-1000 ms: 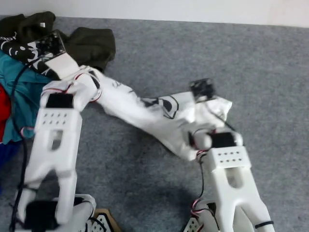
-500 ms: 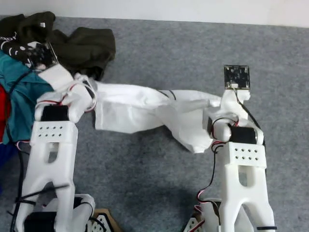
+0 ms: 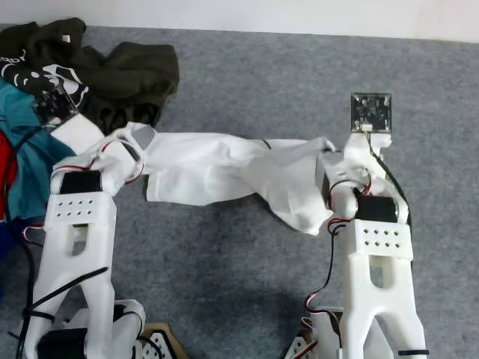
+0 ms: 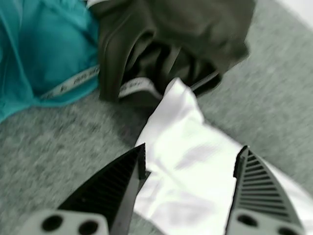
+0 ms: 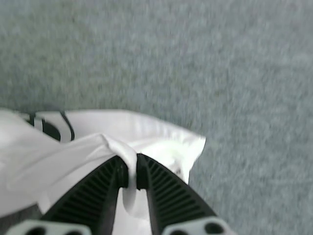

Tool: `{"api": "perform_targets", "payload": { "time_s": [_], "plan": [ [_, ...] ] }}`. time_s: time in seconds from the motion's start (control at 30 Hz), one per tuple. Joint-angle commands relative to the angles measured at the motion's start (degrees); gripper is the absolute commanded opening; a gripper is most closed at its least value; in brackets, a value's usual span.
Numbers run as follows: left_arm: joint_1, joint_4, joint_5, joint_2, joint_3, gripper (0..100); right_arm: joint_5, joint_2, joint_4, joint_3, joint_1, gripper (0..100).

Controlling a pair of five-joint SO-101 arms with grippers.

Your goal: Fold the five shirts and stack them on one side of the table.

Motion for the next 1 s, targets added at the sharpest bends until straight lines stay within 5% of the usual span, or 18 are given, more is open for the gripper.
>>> {"api": "perform_targets", "payload": {
  "time_s": [0.0,0.37,0.7,0.87,0.97],
  "plan": [
    [-0.66,0.35,-0.44,-2.42,3.74,30,-0.53,0.22,-5.85,-2.42,2.15,0.5],
    [3.56,0.53,-4.04,-2.51,7.6,30,-0.7,14.9,-20.0,-3.12,6.37,0.5],
    [9.01,0.18,-8.18,-1.8,7.78,26,-0.88,19.47,-22.02,-3.03,5.93,0.5],
    [8.84,-10.37,-14.33,-1.8,12.97,12,-0.88,19.47,-22.02,-3.03,5.85,0.5],
    [8.84,-13.01,-14.15,-1.89,13.93,14,-0.88,19.47,-21.93,-2.68,4.7,0.5]
  ]
}}
